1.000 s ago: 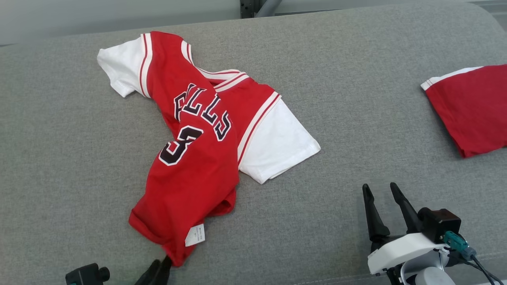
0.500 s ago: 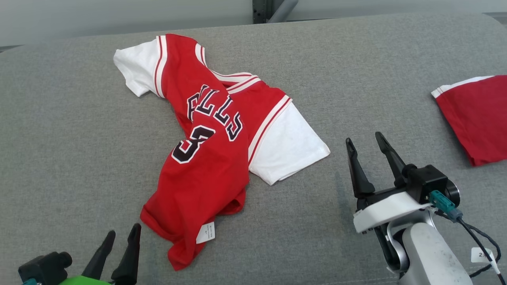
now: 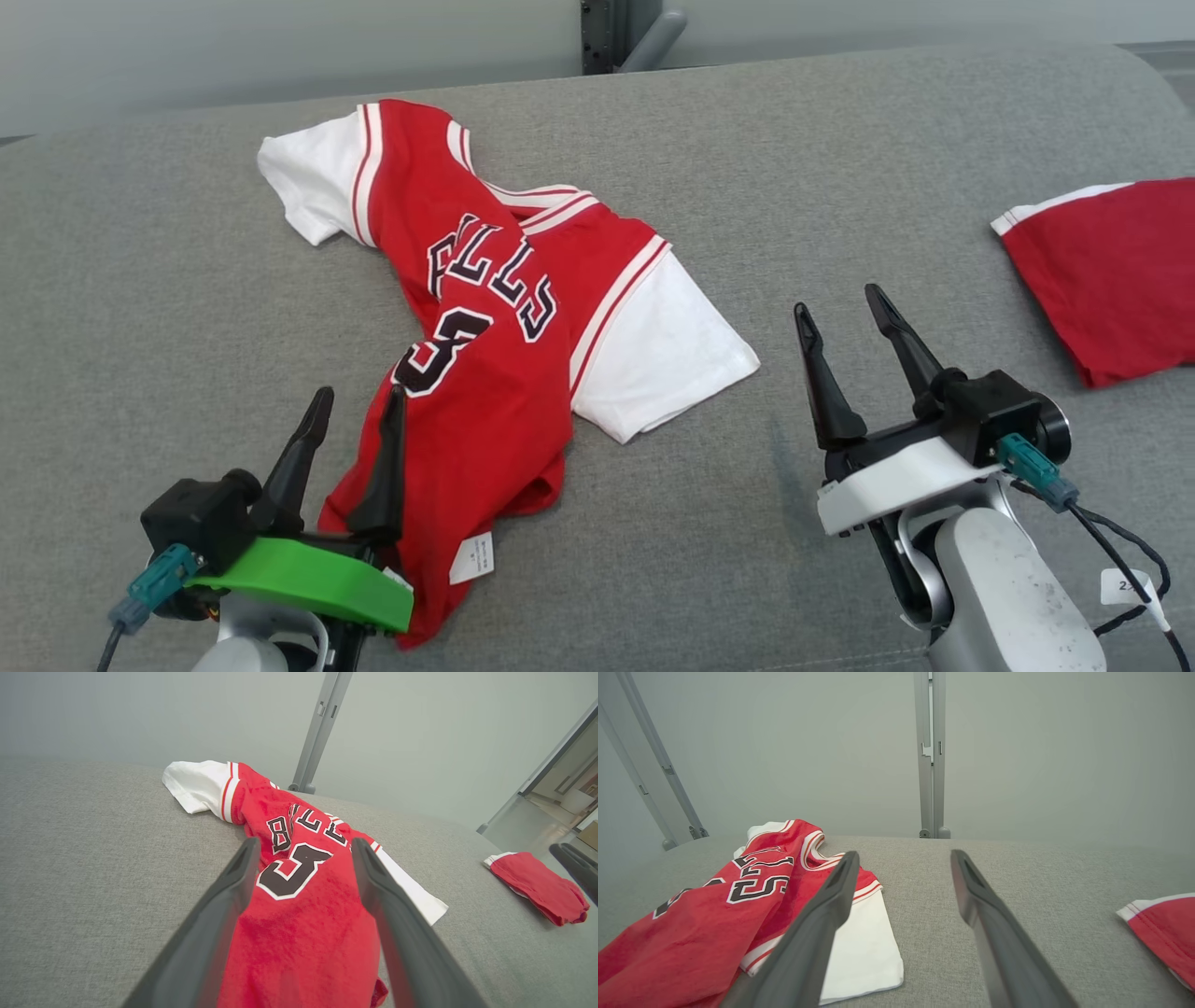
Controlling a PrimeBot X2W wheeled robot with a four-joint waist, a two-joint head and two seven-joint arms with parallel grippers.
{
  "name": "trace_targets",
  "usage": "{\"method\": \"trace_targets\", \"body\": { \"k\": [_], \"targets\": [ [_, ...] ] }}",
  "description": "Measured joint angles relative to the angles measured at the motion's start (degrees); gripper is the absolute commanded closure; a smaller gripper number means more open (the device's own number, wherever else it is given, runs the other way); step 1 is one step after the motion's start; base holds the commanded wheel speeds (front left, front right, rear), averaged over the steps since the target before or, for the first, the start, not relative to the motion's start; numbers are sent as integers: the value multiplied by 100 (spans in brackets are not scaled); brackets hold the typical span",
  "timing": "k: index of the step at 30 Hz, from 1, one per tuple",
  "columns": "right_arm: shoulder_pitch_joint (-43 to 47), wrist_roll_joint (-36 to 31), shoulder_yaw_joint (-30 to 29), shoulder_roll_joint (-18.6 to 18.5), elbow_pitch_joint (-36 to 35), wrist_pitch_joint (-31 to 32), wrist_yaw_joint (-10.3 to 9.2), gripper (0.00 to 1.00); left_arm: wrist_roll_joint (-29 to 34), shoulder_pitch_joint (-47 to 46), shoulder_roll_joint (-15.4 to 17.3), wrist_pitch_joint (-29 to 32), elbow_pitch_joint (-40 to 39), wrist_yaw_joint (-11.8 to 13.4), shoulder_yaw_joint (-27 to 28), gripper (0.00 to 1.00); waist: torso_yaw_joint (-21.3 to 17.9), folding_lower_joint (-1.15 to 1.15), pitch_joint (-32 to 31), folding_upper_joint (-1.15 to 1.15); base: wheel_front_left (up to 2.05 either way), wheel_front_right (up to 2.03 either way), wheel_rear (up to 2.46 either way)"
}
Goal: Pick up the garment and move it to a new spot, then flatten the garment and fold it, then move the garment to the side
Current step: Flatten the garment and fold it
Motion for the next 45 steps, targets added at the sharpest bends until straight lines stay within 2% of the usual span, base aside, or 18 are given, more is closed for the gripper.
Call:
{"method": "trace_targets", "body": {
  "k": [6, 17, 45],
  "targets": [
    [14, 0, -41, -2, -51, 0, 0, 0, -24, 33, -1, -76, 144, 101, 110, 0, -244, 0, 43, 0, 0, 0, 0],
    [36, -23, -143, -1, -103, 0, 0, 0, 2, 309, 60, -302, 207, 220, 210, 0, -107, 0, 40, 0, 0, 0, 0],
    [164, -40, -210, -1, -96, 0, 0, 0, -47, 389, 47, -460, 333, 227, 325, 0, -151, 0, -123, 0, 0, 0, 0]
  ]
}}
